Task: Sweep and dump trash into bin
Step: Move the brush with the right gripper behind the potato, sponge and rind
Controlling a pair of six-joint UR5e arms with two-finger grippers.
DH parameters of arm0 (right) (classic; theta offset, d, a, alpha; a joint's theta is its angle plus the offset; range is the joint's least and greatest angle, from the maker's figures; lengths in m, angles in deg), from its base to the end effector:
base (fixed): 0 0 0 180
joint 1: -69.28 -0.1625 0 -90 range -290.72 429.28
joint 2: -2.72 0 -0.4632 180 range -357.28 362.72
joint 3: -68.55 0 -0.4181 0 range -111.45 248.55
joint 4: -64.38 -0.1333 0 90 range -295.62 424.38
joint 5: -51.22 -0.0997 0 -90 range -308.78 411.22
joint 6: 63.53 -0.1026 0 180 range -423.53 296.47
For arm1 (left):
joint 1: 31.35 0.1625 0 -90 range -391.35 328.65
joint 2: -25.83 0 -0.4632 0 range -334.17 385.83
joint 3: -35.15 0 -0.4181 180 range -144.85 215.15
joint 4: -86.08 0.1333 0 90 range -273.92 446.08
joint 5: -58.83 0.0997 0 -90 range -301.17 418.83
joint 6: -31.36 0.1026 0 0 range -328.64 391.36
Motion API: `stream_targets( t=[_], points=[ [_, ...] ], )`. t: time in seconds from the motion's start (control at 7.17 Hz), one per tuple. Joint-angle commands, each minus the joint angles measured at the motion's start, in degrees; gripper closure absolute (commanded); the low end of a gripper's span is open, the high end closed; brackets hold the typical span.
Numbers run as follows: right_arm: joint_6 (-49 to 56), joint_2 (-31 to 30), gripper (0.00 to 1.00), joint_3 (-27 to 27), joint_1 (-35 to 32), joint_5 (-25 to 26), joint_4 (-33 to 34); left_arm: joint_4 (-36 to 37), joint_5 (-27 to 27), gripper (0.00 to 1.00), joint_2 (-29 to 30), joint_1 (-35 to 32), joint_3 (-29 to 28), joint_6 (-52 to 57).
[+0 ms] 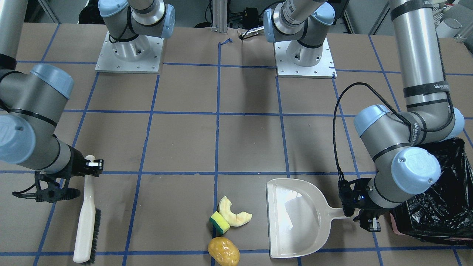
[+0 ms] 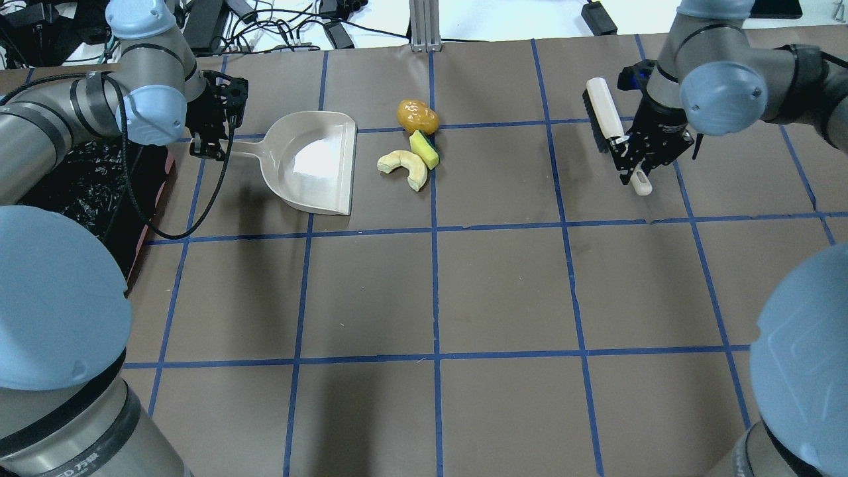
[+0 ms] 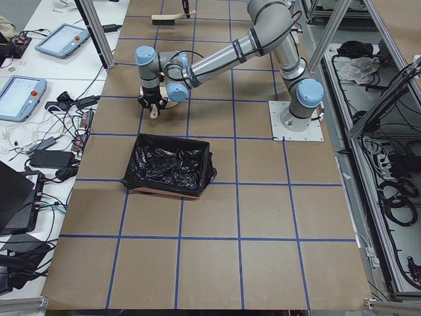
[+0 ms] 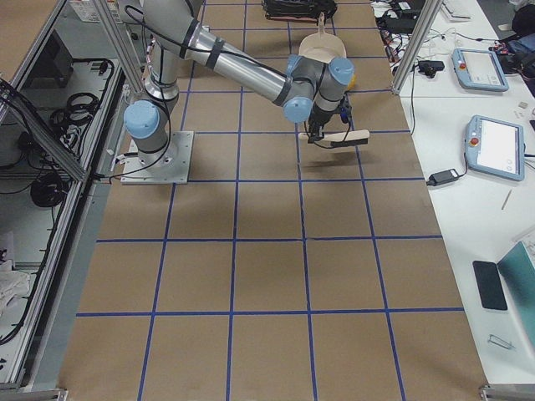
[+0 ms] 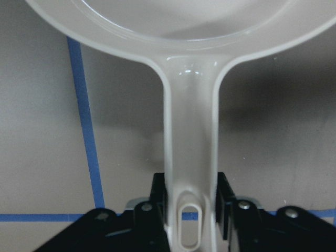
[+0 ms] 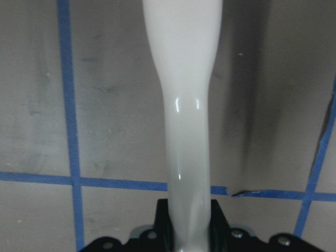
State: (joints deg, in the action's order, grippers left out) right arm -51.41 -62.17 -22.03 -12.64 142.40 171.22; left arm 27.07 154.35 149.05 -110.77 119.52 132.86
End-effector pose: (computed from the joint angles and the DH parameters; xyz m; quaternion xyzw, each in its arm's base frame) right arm 0.0377 -0.6680 0.2840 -0.0359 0.9963 0.0778 0.0034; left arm 0.0127 -0.7402 0.2603 0.7106 0.7013 0.0234 0.0515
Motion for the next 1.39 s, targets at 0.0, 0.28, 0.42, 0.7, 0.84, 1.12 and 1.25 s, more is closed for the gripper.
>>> stream_targets(
  t=[0.0,0.28,0.42,0.7,0.84,1.12,1.25],
  points=[
    [-7.9,4.3,1.00,5.7,-6.6,-1.5,-1.4,-0.1,1.1,1.00,0.3,-0.8,-0.4,-1.0],
    [-9.4,7.0,1.00,9.9,-10.7,-1.4,-2.9,-0.7,1.3,1.00,0.4,-1.0,-0.9,-2.8],
    [-11.7,8.0,1.00,10.9,-12.7,-1.5,-2.9,-0.7,1.9,1.00,0.4,-1.0,-0.9,-3.1],
    [-16.0,9.3,1.00,12.4,-16.1,-3.2,-3.0,-0.7,1.9,1.00,0.4,-1.0,-0.8,-3.6],
    [-16.5,9.9,1.00,12.6,-16.7,-3.6,-2.9,-0.8,1.9,1.00,0.4,-1.0,-0.8,-3.7],
    [-18.4,11.1,1.00,14.0,-19.4,-3.6,-2.9,-0.9,1.9,1.00,0.4,-1.0,-0.8,-3.7],
    [-20.2,11.6,1.00,14.6,-20.2,-3.8,-2.9,-0.9,1.9,1.00,0.5,-1.2,-0.8,-3.7]
  ],
)
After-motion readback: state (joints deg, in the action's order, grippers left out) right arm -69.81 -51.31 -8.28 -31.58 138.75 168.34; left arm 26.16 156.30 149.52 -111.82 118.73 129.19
